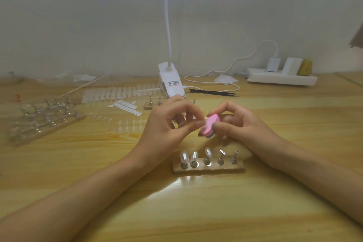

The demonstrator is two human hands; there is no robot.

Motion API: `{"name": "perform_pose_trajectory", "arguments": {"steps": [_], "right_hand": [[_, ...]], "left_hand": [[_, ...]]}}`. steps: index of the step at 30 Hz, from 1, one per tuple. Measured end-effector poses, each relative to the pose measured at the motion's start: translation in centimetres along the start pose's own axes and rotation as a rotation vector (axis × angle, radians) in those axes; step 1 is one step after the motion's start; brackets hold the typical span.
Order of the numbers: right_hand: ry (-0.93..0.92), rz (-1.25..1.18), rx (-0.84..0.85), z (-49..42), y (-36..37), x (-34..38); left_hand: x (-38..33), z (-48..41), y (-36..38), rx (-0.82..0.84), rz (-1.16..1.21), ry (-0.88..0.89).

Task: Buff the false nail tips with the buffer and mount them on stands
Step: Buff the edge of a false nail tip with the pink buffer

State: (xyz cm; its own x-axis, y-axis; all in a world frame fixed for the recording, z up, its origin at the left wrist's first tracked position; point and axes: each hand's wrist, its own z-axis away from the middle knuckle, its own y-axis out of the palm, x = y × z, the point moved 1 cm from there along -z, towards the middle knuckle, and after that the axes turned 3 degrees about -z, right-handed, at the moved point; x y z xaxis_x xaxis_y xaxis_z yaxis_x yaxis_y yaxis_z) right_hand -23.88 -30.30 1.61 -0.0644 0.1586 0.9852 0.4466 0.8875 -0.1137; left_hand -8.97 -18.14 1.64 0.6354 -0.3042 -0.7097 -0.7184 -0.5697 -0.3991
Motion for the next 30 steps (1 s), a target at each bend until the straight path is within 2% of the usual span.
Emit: {"name": "perform_pose_trajectory", "arguments": {"steps": [2,5,8,11,14,17,19,22,26,28,30], "right_hand": [[0.002,-0.035,0.043,-0.05,0.12,-0.06],[0.002,-0.009,-0.057,0.02,-0.09,-0.03],[0.01,-0.04,0.047,0.01,0.14,-0.05],[-0.002,-0.022,-0.061,-0.02,-0.02,0.08],[-0.005,-0.066,0.026,0.05,0.12,-0.01],[-0.007,-0.041,-0.039,0.13,0.01,0.04],[-0.001,-0.086,0.046,0.1,0.14,-0.02],[-0.013,-0.042,-0.044,0.05,0.0,0.08],[-0.005,-0.103,0.066,0.11,0.11,0.01],[-0.015,-0.063,-0.024,0.11,0.04,0.09],[-0.012,-0.067,-0.001,0.1,0.05,0.09]], "left_hand": [[-0.06,0.01,0.03,0.002,-0.004,0.001],[-0.02,0.03,0.0,-0.001,0.005,-0.007],[-0.05,0.05,0.02,0.002,0.011,-0.008],[0.0,0.03,-0.03,0.002,0.02,-0.015],[-0.05,0.02,-0.04,0.012,0.035,-0.017],[-0.02,0.01,-0.12,0.008,0.056,-0.038],[-0.11,0.04,-0.11,0.015,0.06,-0.034],[-0.12,0.01,-0.12,0.007,0.062,-0.048],[-0.12,0.0,-0.09,0.016,0.058,-0.043],[-0.14,0.05,-0.11,0.006,0.068,-0.056],[-0.15,0.08,-0.16,0.005,0.065,-0.06]]}}
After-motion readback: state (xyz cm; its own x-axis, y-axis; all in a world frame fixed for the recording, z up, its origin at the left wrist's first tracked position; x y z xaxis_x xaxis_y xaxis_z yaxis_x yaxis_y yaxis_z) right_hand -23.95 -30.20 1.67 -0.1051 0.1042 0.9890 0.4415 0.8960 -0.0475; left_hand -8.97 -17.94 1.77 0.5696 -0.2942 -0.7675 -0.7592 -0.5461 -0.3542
